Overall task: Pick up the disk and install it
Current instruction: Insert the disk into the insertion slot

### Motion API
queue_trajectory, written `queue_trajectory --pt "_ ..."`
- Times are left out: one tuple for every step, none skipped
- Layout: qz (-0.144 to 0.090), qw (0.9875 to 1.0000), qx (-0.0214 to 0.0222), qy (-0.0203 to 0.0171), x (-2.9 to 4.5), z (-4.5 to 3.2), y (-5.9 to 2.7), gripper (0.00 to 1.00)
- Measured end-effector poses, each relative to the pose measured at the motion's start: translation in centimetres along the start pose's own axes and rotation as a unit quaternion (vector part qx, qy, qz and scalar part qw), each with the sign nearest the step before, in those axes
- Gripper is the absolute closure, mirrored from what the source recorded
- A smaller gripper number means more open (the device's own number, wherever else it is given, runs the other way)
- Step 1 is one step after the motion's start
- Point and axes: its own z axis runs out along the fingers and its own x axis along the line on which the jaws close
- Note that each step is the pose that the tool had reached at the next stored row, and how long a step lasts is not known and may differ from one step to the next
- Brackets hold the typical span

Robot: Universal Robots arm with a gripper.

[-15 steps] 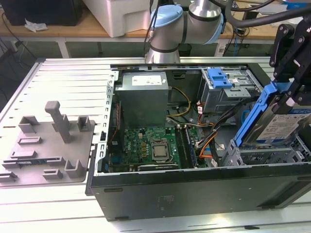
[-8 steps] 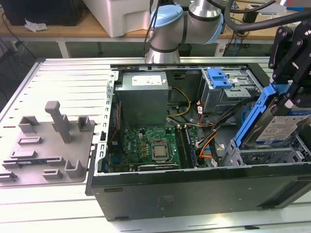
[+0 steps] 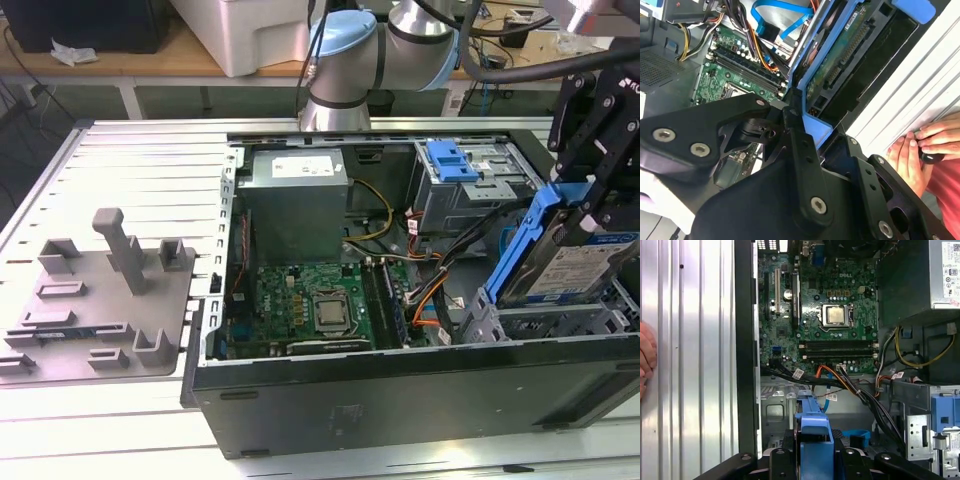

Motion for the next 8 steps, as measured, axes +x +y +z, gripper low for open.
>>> queue_trajectory --pt "0.000 1.0000 -0.0006 0.0000 0.00 -0.01 0.00 0.63" --pt "0.000 1.0000 -0.0008 -0.0001 -0.04 -0.60 0.00 0.63" --pt "0.000 1.0000 -0.0008 0.0000 -0.06 -1.00 0.02 0.63" --pt "0.000 1.0000 -0.0008 0.0000 -0.08 -1.28 0.03 0.63" --pt "0.000 1.0000 -0.0008 0.0000 -0.09 -1.51 0.04 0.63" --pt "0.000 1.0000 -0.0008 0.0000 -0.11 -1.76 0.04 0.63" --pt "0.000 1.0000 -0.0008 -0.0001 -0.12 -1.98 0.05 0.63" --pt "0.000 1.0000 -0.0008 0.0000 -0.15 -2.25 0.06 0.63"
